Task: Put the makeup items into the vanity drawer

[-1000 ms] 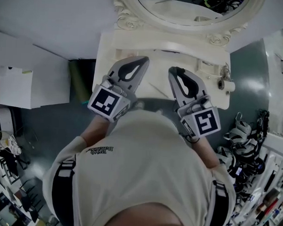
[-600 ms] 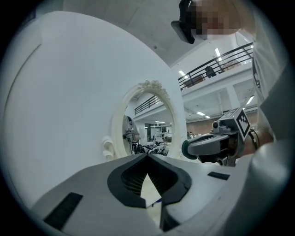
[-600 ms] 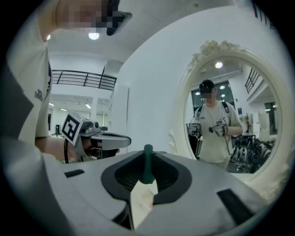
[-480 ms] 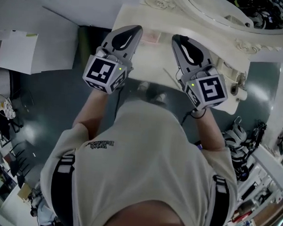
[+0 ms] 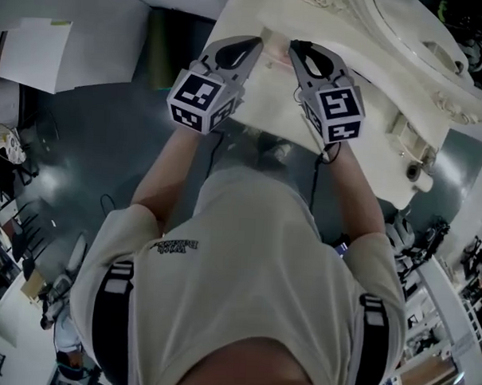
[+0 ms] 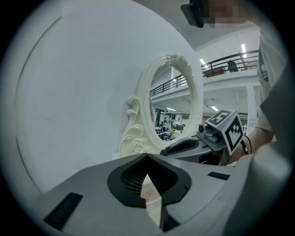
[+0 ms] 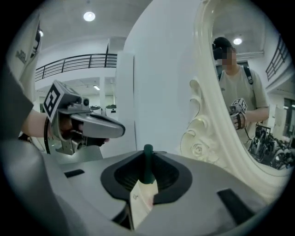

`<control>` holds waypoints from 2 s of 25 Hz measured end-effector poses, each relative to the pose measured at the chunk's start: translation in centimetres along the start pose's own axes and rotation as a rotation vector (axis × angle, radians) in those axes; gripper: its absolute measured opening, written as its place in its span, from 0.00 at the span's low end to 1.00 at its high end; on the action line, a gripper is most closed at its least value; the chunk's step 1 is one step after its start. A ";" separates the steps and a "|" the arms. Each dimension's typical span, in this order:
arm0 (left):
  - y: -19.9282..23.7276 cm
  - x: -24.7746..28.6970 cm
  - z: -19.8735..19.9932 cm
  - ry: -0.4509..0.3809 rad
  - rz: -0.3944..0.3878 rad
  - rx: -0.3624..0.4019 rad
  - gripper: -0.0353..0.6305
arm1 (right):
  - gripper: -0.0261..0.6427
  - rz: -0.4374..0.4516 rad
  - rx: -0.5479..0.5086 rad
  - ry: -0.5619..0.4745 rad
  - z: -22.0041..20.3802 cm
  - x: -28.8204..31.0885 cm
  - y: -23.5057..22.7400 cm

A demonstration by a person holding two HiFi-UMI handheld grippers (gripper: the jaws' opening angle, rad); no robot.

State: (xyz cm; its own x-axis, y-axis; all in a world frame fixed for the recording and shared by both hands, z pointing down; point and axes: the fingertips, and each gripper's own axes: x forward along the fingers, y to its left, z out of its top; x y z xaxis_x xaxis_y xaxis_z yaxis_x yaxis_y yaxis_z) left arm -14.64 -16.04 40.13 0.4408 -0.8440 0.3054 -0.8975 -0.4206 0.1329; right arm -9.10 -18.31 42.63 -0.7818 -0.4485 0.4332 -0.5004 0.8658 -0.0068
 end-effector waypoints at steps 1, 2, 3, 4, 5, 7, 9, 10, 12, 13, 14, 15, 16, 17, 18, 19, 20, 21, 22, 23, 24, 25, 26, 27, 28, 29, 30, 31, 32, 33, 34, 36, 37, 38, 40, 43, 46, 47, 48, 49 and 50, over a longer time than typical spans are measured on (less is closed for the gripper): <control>0.5 0.5 -0.8 0.017 0.000 -0.007 0.07 | 0.13 0.005 -0.005 0.018 -0.9 1.1 -0.1; 1.0 1.0 -1.6 0.033 -0.001 -0.010 0.07 | 0.13 0.011 -0.004 0.035 -1.8 2.2 -0.2; 1.3 1.5 -2.4 0.047 -0.005 -0.010 0.07 | 0.13 0.016 -0.001 0.051 -2.8 3.1 -0.4; 1.6 2.0 -3.2 0.058 -0.013 -0.012 0.07 | 0.13 0.018 0.004 0.068 -3.8 4.0 -0.6; 1.7 2.6 -4.0 0.066 -0.026 -0.018 0.07 | 0.13 0.017 0.008 0.085 -4.7 4.7 -0.9; 1.9 3.5 -5.7 0.087 -0.049 -0.035 0.07 | 0.13 0.013 0.022 0.113 -6.4 6.0 -1.1; 2.5 4.0 -7.5 0.121 -0.054 -0.039 0.07 | 0.13 0.017 0.039 0.136 -7.6 7.4 -1.0; 2.7 4.3 -8.3 0.136 -0.054 -0.042 0.07 | 0.13 0.022 0.045 0.148 -8.1 8.0 -0.9; 3.1 4.8 -9.7 0.152 -0.054 -0.055 0.07 | 0.13 0.036 0.048 0.171 -9.2 9.0 -0.6; 3.3 5.0 -10.3 0.156 -0.052 -0.064 0.07 | 0.13 0.043 0.048 0.181 -9.6 9.4 -0.4; 3.6 5.2 -10.9 0.164 -0.047 -0.071 0.07 | 0.13 0.049 0.049 0.188 -10.0 9.9 -0.2; 3.7 5.3 -11.5 0.175 -0.043 -0.078 0.07 | 0.13 0.053 0.052 0.197 -10.5 10.3 -0.1; 3.8 5.4 -12.0 0.185 -0.042 -0.086 0.07 | 0.14 0.057 0.057 0.209 -11.0 10.7 0.0; 3.7 5.5 -12.5 0.195 -0.044 -0.094 0.07 | 0.14 0.061 0.065 0.222 -11.6 11.0 0.1; 3.7 5.6 -13.0 0.203 -0.048 -0.102 0.07 | 0.14 0.065 0.074 0.237 -12.2 11.3 0.2; 3.7 5.7 -13.3 0.206 -0.049 -0.107 0.07 | 0.14 0.066 0.080 0.250 -12.7 11.6 0.2; 3.9 5.8 -13.6 0.204 -0.048 -0.110 0.07 | 0.14 0.065 0.081 0.262 -13.1 11.9 0.2; 4.1 6.0 -13.8 0.201 -0.045 -0.111 0.07 | 0.16 0.064 0.075 0.271 -13.3 12.1 0.2; 4.3 6.0 -13.9 0.200 -0.041 -0.113 0.07 | 0.18 0.066 0.064 0.280 -13.4 12.4 0.3; 4.5 5.9 -14.1 0.203 -0.038 -0.117 0.07 | 0.22 0.074 0.052 0.289 -13.5 12.5 0.5; 4.5 5.7 -14.3 0.208 -0.035 -0.123 0.07 | 0.25 0.084 0.039 0.299 -13.6 12.6 0.8; 4.6 5.5 -14.4 0.213 -0.032 -0.131 0.07 | 0.26 0.090 0.024 0.307 -13.7 12.7 1.0; 4.6 5.3 -14.5 0.216 -0.029 -0.137 0.07 | 0.26 0.092 0.014 0.312 -13.7 12.6 1.1; 4.6 5.2 -14.6 0.217 -0.024 -0.142 0.07 | 0.26 0.091 0.012 0.313 -13.7 12.5 1.1; 4.6 5.1 -14.7 0.216 -0.020 -0.144 0.07 | 0.26 0.089 0.016 0.313 -13.8 12.4 0.9; 4.6 5.0 -14.8 0.214 -0.017 -0.145 0.07 | 0.26 0.085 0.022 0.313 -13.9 12.2 0.8; 4.6 5.0 -14.8 0.212 -0.017 -0.144 0.07 | 0.26 0.081 0.028 0.312 -14.0 12.1 0.7; 4.5 4.9 -14.8 0.212 -0.018 -0.142 0.07 | 0.26 0.075 0.034 0.311 -14.1 11.9 0.6; 4.5 4.8 -14.7 0.211 -0.018 -0.140 0.07 | 0.26 0.068 0.038 0.308 -14.0 11.6 0.5; 4.4 4.7 -14.5 0.210 -0.018 -0.137 0.07 | 0.26 0.061 0.041 0.304 -13.9 11.3 0.3; 4.4 4.6 -14.3 0.207 -0.018 -0.135 0.07 | 0.26 0.053 0.043 0.300 -13.7 11.1 0.2; 4.1 4.5 -13.6 0.199 -0.019 -0.128 0.07 | 0.26 0.037 0.045 0.285 -13.1 10.4 -0.2; 4.0 4.4 -13.0 0.192 -0.020 -0.121 0.07 | 0.26 0.028 0.047 0.274 -12.6 9.9 -0.4; 3.8 4.3 -12.3 0.181 -0.022 -0.114 0.07 | 0.26 0.019 0.049 0.261 -12.0 9.4 -0.6; 3.2 4.2 -10.8 0.154 -0.026 -0.099 0.07 | 0.24 -0.002 0.053 0.232 -10.6 8.1 -1.0; 2.5 4.0 -8.8 0.123 -0.034 -0.068 0.07 | 0.24 -0.032 0.062 0.186 -8.5 5.8 -1.7; 1.6 3.5 -6.8 0.105 -0.047 -0.030 0.07 | 0.22 -0.067 0.064 0.138 -6.2 3.3 -2.1; 1.2 3.2 -6.0 0.097 -0.051 -0.018 0.07 | 0.22 -0.078 0.062 0.120 -5.3 2.4 -2.3; 0.9 2.9 -5.2 0.084 -0.054 -0.006 0.07 | 0.22 -0.091 0.061 0.100 -4.5 1.4 -2.4; 0.4 2.7 -4.2 0.066 -0.058 0.006 0.07 | 0.20 -0.103 0.061 0.079 -3.6 0.4 -2.4; 0.0 2.3 -3.2 0.048 -0.062 0.017 0.07 | 0.19 -0.116 0.060 0.059 -2.7 -0.6 -2.5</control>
State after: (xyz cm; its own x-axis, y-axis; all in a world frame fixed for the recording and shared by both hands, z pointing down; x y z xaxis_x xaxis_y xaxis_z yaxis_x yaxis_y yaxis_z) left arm -13.65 -16.93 43.84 0.4938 -0.7994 0.3422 -0.8679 -0.4774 0.1370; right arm -6.43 -19.59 44.81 -0.6953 -0.5293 0.4863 -0.6089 0.7932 -0.0072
